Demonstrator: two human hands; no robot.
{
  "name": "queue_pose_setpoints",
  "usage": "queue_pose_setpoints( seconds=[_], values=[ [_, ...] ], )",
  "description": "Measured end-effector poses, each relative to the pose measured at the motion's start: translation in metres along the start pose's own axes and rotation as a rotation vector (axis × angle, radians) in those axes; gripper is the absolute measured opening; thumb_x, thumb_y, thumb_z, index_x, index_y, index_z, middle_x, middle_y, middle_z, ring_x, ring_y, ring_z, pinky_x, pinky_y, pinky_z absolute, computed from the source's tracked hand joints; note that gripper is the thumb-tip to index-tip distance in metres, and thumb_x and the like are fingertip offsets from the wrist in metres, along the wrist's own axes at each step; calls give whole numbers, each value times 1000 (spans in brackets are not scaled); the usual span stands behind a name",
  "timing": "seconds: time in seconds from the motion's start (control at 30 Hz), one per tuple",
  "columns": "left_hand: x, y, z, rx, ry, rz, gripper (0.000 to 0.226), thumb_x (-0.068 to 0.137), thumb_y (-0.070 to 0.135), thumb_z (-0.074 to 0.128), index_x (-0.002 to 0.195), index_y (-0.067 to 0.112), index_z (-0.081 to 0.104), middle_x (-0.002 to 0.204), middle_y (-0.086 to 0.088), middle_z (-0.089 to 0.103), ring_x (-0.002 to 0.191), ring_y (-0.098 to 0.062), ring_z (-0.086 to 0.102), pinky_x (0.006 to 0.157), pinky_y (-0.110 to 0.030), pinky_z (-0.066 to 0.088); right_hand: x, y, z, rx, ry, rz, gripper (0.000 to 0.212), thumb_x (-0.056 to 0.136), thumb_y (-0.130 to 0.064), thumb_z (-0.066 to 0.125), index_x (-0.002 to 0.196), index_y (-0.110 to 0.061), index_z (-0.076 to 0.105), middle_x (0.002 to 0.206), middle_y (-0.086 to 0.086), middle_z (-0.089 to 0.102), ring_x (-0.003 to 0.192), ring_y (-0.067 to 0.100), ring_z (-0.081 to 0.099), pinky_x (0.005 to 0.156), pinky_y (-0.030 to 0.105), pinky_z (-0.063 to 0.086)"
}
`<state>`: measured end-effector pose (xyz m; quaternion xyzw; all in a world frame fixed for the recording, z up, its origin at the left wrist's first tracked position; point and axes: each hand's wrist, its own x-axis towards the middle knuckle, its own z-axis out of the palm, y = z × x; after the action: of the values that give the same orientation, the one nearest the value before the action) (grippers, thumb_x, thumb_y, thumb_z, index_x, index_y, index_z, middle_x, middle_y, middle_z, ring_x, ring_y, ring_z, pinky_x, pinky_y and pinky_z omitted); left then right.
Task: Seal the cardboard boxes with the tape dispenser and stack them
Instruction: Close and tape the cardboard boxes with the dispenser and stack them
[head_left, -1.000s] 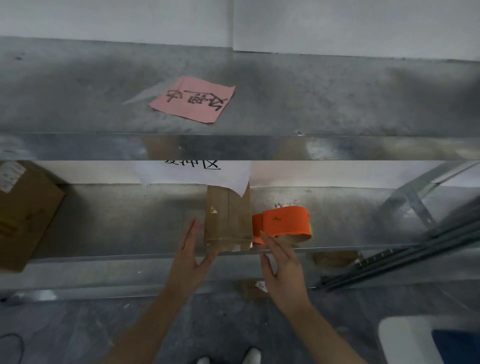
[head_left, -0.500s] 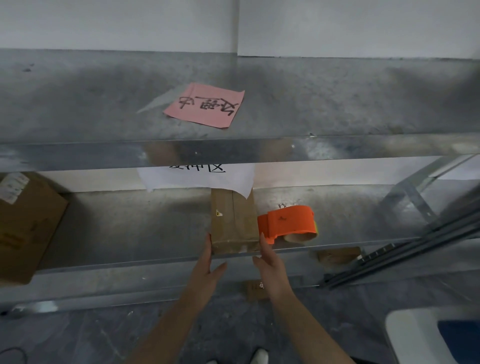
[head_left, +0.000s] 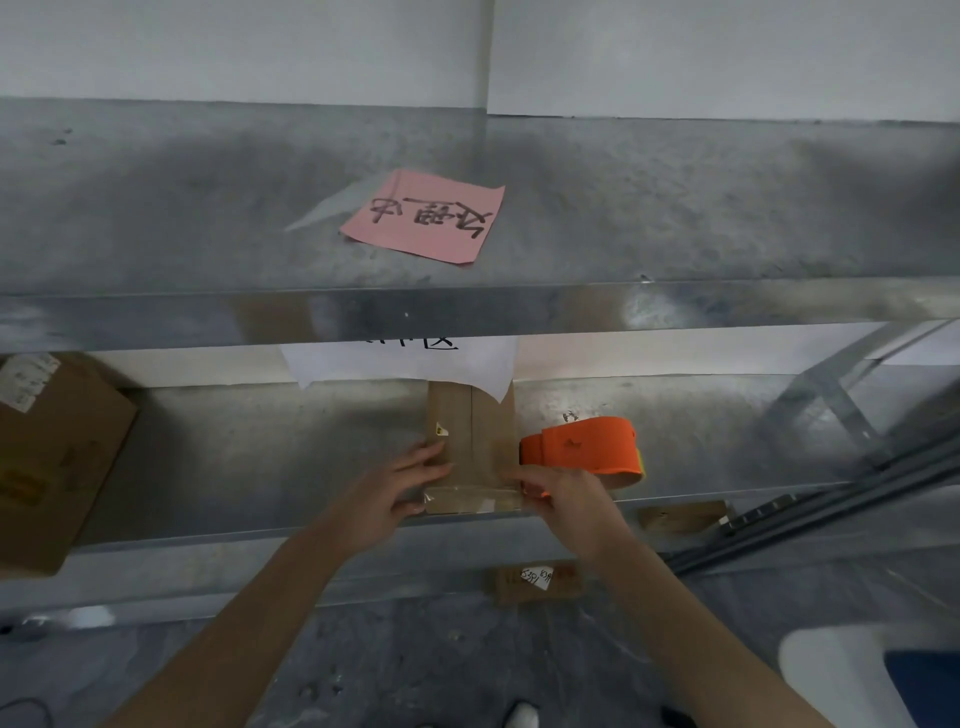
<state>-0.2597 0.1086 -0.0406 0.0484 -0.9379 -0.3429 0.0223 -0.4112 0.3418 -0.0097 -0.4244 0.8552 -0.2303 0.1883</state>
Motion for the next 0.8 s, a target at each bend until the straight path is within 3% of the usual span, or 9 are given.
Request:
queue_pose_setpoints(
  seconds=[0.1,0.23,0.4,0.5,0.63,0.8],
  values=[
    [2,-5,0,-35,-13,-22,66,81,6,72,137,29,47,151,17,28,144,0,15,119,-30,20,8,2,1,-53,-17,-78,40,86,-14,69,121,-32,63,100,-7,70,91,10,65,80,25,50],
    [4,-4,6,-113,60,-37,59,80,7,72,131,30,53,146,21,34,142,-5,25,116,-37,29,13,4,6,-63,45,-77,33,81,-19,73,110,-32,64,93,-8,69,84,11,65,76,35,54],
    [2,-4,17,-401,75,-144,64,81,12,71,116,64,53,140,39,34,141,3,23,116,-39,29,12,7,10,50,60,-40,33,76,-18,80,103,-27,65,88,-14,66,81,2,63,75,28,54],
    [2,-1,17,-284,132,-131,70,83,12,70,109,74,47,131,52,30,138,10,24,117,-27,25,13,14,1,135,-63,-48,37,74,-15,82,106,-25,66,90,-13,68,85,-2,64,79,18,53],
    [1,1,24,-191,175,-86,58,85,11,69,115,57,51,128,57,25,138,8,25,113,-12,21,18,11,3,-6,-27,-86,27,79,-19,78,97,-28,60,86,-13,66,79,3,63,74,26,54],
    [0,1,27,-225,217,-87,55,85,12,69,117,53,53,131,53,28,138,7,27,111,-11,25,20,7,19,-21,99,-87,32,77,-30,76,78,-24,45,73,-13,48,63,9,46,58,26,40]
  ],
)
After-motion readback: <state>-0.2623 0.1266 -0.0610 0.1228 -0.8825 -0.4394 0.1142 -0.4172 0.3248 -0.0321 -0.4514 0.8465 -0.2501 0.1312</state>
